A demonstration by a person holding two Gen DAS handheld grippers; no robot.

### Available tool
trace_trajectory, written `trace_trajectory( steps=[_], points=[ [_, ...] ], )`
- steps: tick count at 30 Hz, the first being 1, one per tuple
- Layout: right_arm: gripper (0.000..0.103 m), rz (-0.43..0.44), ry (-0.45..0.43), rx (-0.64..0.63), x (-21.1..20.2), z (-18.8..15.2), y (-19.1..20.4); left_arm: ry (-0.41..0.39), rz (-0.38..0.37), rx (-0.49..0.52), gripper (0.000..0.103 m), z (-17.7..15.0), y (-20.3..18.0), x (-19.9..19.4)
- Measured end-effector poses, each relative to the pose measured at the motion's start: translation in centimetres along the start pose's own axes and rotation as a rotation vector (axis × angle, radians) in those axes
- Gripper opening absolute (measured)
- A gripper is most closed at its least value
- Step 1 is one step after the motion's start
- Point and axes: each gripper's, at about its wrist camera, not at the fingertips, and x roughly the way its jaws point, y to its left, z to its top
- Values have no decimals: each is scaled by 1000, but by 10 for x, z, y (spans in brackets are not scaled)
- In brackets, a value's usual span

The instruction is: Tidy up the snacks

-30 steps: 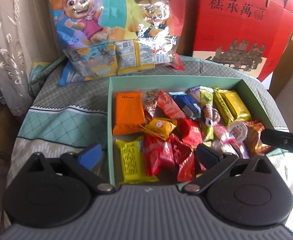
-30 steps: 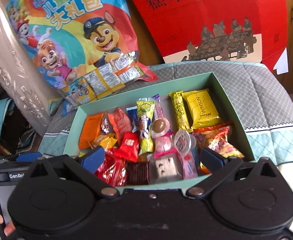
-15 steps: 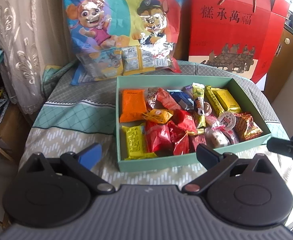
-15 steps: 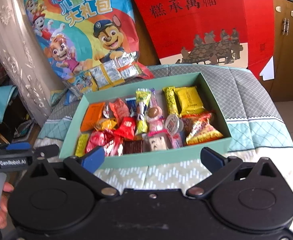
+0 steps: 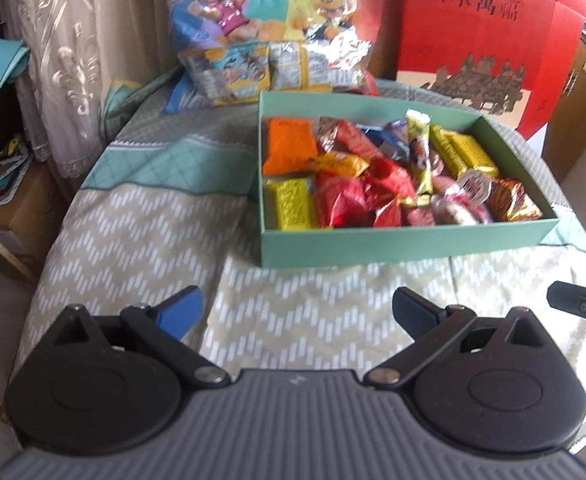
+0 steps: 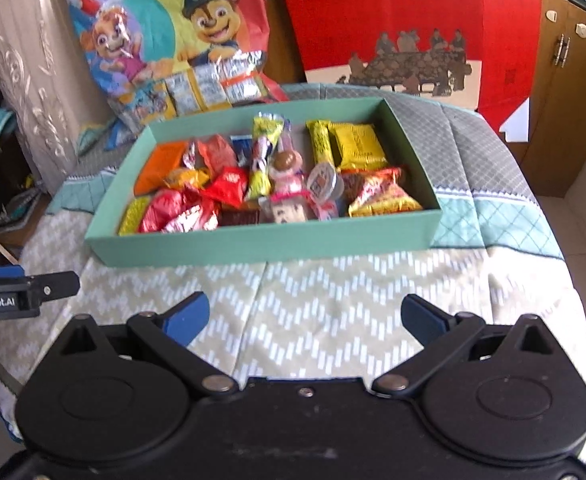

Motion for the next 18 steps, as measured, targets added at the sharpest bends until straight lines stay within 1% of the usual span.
trace_trajectory(
  steps=[7,11,18],
  points=[
    [103,-20,57,8,18,-12,-8,40,29,2,103,-12,2,14],
    [103,-11,86,41,25,-16,-16,69,37,0,103,-17,2,22],
    [103,-30,118,81,33,-20,-23,95,44,3,103,-22,3,29]
  ],
)
